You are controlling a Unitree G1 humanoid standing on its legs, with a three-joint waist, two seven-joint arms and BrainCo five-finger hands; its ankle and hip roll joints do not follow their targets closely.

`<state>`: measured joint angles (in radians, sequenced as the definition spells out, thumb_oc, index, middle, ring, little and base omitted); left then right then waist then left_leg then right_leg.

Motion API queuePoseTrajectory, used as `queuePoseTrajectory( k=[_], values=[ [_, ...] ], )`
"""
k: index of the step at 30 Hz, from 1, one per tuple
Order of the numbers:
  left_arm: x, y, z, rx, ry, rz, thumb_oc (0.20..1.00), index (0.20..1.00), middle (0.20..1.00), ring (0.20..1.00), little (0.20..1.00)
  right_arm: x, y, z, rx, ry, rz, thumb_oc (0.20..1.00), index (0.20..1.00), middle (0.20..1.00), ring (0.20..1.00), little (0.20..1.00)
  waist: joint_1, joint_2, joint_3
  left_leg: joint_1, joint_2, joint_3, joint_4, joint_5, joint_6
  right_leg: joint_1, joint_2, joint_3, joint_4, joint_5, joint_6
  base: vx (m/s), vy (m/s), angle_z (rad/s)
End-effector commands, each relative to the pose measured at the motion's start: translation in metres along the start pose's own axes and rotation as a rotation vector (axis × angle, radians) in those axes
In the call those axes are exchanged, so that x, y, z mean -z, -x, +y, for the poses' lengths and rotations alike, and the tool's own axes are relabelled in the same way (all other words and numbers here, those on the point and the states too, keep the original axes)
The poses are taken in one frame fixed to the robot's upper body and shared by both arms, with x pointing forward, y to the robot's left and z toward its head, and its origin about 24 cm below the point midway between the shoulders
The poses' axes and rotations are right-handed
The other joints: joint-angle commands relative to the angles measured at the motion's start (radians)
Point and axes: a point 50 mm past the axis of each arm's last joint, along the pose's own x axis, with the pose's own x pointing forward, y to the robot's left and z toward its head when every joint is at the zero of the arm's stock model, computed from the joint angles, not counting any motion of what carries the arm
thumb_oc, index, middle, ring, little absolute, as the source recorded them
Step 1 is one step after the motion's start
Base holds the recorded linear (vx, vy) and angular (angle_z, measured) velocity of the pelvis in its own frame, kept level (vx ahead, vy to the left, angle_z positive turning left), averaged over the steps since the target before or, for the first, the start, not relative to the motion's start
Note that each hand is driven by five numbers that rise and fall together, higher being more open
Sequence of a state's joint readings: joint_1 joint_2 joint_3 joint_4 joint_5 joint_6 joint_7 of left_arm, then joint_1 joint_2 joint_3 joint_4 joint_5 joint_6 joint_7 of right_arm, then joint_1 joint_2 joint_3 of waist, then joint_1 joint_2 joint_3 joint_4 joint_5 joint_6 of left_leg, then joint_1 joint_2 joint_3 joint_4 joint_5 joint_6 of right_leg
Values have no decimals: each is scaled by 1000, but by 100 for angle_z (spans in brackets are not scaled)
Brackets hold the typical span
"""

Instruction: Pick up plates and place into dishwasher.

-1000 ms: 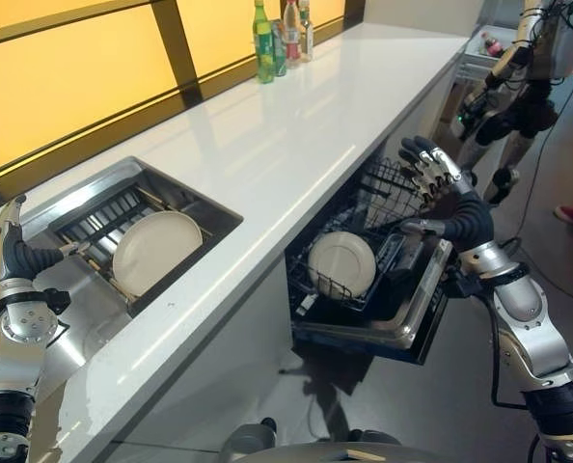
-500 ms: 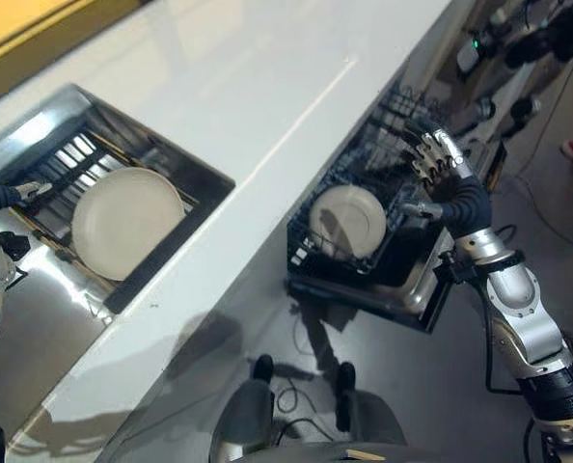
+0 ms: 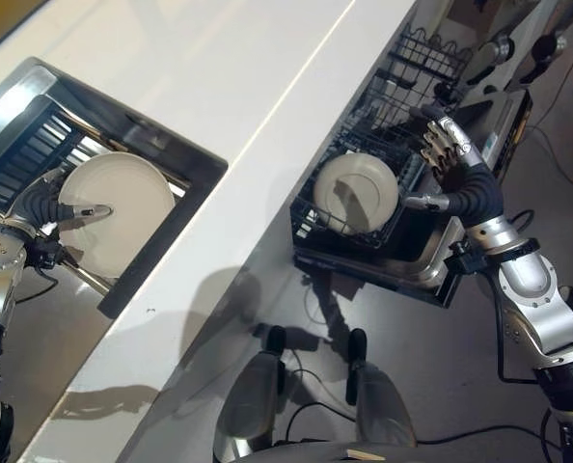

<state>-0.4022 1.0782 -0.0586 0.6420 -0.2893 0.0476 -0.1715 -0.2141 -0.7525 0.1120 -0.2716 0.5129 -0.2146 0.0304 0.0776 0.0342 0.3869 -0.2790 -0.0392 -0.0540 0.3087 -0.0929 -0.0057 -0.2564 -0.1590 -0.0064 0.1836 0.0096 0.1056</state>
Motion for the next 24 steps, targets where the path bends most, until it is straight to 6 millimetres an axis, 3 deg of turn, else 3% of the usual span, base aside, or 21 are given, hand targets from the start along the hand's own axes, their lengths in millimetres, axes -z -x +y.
queuePoseTrajectory(
  k=[1, 3, 6, 13, 17, 21, 22, 24],
  values=[
    [0, 4, 26, -32, 45, 28, 1000, 1000, 1000, 1000, 1000, -25, -5, -5, -28, 57, -100, 1000, 1000, 1000, 1000, 1000, -23, 26, -87, 11, -5, 22, -67, 60, 21, 94, -62, -8, 43, -50, 14, 50, 40, -1],
    [-4, 4, 21, 34, 160, -19, 1000, 1000, 1000, 1000, 1000, -25, -4, -5, -31, 56, -95, 1000, 1000, 1000, 1000, 1000, -25, 29, -91, 20, -2, 27, -72, 58, 19, 103, -63, -9, 40, -54, 15, 46, 24, -5],
    [-13, 6, -7, 319, 372, -141, 1000, 1000, 1000, 1000, 1000, -22, 1, -8, -29, 54, -76, 1000, 1000, 1000, 1000, 1000, -26, 39, -104, 39, 2, 32, -85, 59, 16, 119, -67, -16, 34, -61, 17, 51, 16, -6],
    [9, 20, -82, 805, 388, -20, 1000, 1000, 1000, 1000, 1000, -15, 0, -9, -77, 54, -12, 1000, 1000, 1000, 1000, 1000, -53, 79, -130, 105, 4, 37, -117, 64, 6, 145, -82, -13, 43, -72, 23, 91, 81, 3],
    [22, 29, -96, 885, 409, 33, 1000, 1000, 1000, 1000, 1000, -15, 3, -9, -89, 55, 25, 1000, 1000, 1000, 1000, 1000, -66, 88, -151, 131, 0, 50, -121, 59, 5, 155, -89, -5, 48, -77, 30, 98, 64, 0],
    [29, 38, -98, 931, 402, 50, 1000, 1000, 1000, 1000, 1000, -14, 11, -12, -91, 51, 46, 1000, 1000, 1000, 1000, 1000, -68, 91, -168, 146, 0, 62, -119, 51, 5, 165, -95, -9, 49, -79, 37, 71, 19, -2],
    [30, 39, -98, 938, 398, 54, 959, 959, 959, 959, 959, -14, 12, -12, -92, 49, 49, 1000, 1000, 1000, 1000, 1000, -68, 92, -170, 148, 1, 63, -119, 51, 5, 167, -96, -10, 50, -79, 38, 79, 11, -2],
    [34, 44, -103, 971, 383, 69, 718, 718, 718, 718, 718, -12, 16, -14, -88, 45, 65, 1000, 1000, 1000, 1000, 1000, -66, 96, -182, 161, -2, 63, -120, 49, 6, 176, -101, -17, 53, -80, 40, 88, 14, 2]
  ],
)
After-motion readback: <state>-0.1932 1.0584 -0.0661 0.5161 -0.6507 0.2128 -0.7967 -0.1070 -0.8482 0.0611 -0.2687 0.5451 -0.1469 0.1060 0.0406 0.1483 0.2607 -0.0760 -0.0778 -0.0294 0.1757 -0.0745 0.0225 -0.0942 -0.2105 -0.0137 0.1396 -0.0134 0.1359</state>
